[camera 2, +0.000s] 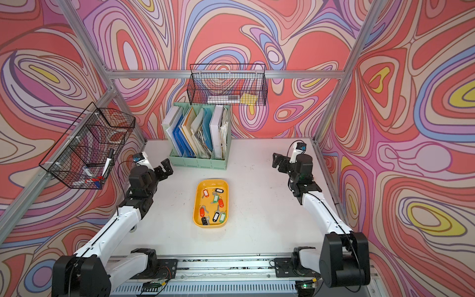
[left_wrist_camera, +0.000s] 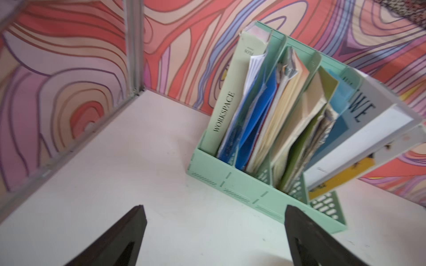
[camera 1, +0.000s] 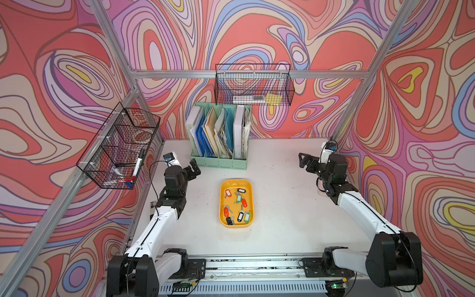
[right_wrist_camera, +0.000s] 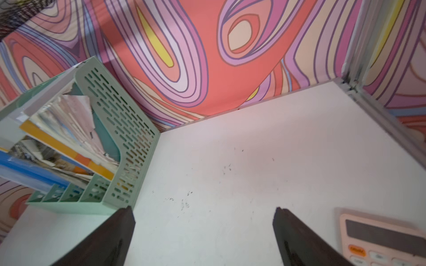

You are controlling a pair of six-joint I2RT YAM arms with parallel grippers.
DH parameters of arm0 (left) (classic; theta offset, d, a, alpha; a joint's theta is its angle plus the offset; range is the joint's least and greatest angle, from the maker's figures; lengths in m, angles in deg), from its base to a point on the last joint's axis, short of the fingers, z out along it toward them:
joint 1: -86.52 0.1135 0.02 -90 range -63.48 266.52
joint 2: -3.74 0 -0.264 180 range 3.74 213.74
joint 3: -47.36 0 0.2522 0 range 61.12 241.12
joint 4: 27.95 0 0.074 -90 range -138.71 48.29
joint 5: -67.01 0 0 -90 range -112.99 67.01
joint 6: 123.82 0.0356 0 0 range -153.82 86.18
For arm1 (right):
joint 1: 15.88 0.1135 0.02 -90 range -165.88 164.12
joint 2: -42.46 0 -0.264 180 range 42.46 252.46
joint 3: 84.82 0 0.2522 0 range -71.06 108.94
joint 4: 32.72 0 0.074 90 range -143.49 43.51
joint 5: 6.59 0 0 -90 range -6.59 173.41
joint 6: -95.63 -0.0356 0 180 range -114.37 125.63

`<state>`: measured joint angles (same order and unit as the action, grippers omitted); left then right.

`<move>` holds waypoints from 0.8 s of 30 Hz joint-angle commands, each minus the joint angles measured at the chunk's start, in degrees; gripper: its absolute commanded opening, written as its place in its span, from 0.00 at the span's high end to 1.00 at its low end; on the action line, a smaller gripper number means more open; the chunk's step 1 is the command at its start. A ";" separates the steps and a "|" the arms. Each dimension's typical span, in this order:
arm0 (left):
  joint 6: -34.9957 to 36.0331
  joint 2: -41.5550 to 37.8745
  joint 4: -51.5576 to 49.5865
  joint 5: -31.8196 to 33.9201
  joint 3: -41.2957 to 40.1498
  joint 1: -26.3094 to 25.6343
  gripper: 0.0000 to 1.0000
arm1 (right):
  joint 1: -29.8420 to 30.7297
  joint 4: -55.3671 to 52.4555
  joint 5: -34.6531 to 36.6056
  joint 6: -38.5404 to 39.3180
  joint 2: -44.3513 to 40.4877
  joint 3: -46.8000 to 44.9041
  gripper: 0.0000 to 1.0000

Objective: Take the keys out of the storage box
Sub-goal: Adjust the storage box at the center of the board.

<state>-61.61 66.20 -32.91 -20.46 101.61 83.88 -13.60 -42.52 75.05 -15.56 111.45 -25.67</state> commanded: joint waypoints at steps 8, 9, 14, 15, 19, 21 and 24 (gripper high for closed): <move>-10.60 -2.73 -34.76 -24.17 3.11 -3.97 0.04 | 6.76 -18.03 -8.25 -12.91 -11.10 -5.75 0.02; -11.04 -2.65 -35.05 -25.19 2.34 -4.94 0.04 | 7.51 -18.64 -9.03 -13.40 -11.05 -6.08 0.02; -12.11 2.74 -35.22 -29.50 1.28 -11.59 0.06 | 11.90 -20.90 -9.50 -13.14 -8.80 -5.88 0.02; -12.11 4.04 -35.25 -28.85 1.19 -12.90 0.06 | 12.63 -21.06 -9.19 -13.09 -8.14 -5.75 0.02; -13.55 7.68 -32.78 -28.80 0.29 -15.38 0.12 | 14.81 -21.07 -8.18 -13.17 -5.75 -4.74 0.02; -13.95 9.26 -32.18 -29.46 0.46 -16.33 0.15 | 15.88 -21.12 -7.90 -13.00 -4.80 -4.02 0.02; -14.63 10.94 -31.52 -30.70 0.91 -18.16 0.18 | 17.21 -21.65 -7.51 -12.09 -2.82 -2.66 0.02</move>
<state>-75.07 76.32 -65.13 -48.99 102.33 67.10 2.49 -63.48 66.70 -28.31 107.62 -30.37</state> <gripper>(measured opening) 0.830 0.982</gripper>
